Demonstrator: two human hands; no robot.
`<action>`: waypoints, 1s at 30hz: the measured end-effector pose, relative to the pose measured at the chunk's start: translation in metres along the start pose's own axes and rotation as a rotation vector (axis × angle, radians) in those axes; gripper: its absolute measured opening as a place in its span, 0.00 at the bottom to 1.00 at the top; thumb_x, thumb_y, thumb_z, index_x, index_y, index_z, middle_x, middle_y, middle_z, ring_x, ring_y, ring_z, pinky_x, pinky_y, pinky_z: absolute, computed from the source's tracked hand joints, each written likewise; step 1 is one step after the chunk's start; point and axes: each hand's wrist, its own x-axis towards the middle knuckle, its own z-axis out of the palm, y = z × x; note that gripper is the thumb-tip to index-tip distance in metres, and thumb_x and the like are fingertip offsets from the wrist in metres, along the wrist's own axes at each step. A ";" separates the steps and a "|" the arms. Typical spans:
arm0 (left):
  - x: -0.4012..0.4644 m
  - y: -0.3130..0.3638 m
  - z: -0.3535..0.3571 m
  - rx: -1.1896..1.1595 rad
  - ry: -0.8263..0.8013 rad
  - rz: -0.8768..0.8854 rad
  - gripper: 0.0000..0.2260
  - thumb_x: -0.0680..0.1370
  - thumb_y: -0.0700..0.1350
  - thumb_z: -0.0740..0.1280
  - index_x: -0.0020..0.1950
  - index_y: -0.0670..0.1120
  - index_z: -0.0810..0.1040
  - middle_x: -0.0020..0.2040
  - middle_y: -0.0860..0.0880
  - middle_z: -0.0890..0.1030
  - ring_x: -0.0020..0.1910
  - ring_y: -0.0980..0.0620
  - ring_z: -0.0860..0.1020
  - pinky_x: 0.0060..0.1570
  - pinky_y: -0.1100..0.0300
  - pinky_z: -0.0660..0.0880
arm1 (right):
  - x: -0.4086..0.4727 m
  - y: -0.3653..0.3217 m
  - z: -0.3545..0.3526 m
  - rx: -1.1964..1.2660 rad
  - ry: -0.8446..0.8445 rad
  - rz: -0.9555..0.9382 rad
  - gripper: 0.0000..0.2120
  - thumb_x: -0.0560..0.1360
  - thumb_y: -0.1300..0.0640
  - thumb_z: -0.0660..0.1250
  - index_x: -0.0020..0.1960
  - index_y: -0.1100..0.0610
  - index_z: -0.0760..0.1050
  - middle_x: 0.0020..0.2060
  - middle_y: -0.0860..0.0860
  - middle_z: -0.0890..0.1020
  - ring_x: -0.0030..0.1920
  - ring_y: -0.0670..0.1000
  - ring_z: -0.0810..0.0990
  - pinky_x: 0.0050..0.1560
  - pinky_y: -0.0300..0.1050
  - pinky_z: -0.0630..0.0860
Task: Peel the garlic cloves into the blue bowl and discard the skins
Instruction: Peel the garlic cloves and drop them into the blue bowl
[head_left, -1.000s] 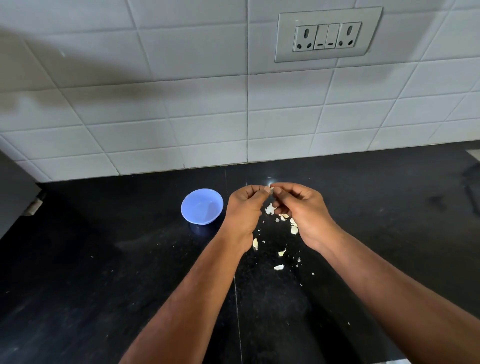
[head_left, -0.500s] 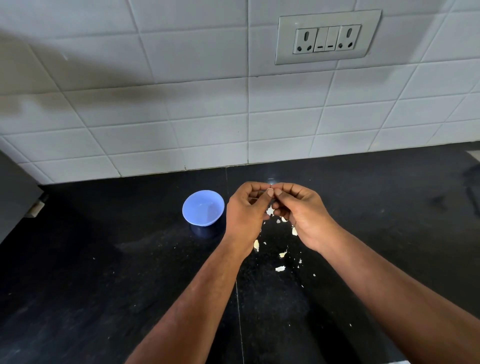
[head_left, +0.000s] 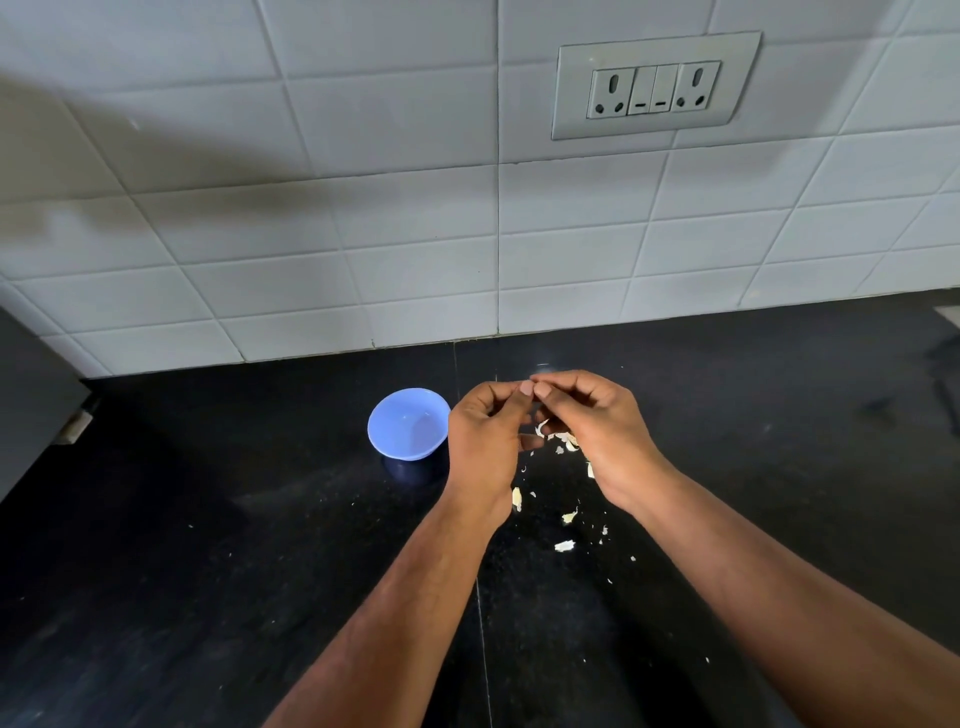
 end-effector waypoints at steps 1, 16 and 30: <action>0.000 0.000 0.000 -0.024 -0.001 -0.013 0.05 0.83 0.41 0.71 0.49 0.43 0.85 0.41 0.44 0.84 0.40 0.48 0.82 0.39 0.55 0.81 | 0.001 0.001 0.002 0.011 0.022 0.002 0.06 0.80 0.63 0.71 0.54 0.57 0.86 0.47 0.55 0.88 0.45 0.51 0.85 0.49 0.44 0.84; -0.004 -0.005 -0.009 -0.161 0.038 -0.119 0.04 0.83 0.41 0.71 0.51 0.43 0.85 0.40 0.44 0.84 0.39 0.50 0.82 0.40 0.55 0.82 | -0.004 0.012 0.022 0.124 0.069 0.132 0.09 0.84 0.61 0.65 0.58 0.58 0.84 0.45 0.55 0.87 0.44 0.52 0.83 0.45 0.45 0.82; -0.003 0.006 -0.030 -0.202 -0.011 -0.200 0.04 0.82 0.41 0.71 0.51 0.42 0.85 0.40 0.45 0.83 0.38 0.51 0.82 0.39 0.54 0.82 | -0.005 0.007 0.041 0.247 0.029 0.177 0.08 0.82 0.61 0.67 0.55 0.60 0.85 0.39 0.54 0.84 0.37 0.48 0.81 0.39 0.40 0.80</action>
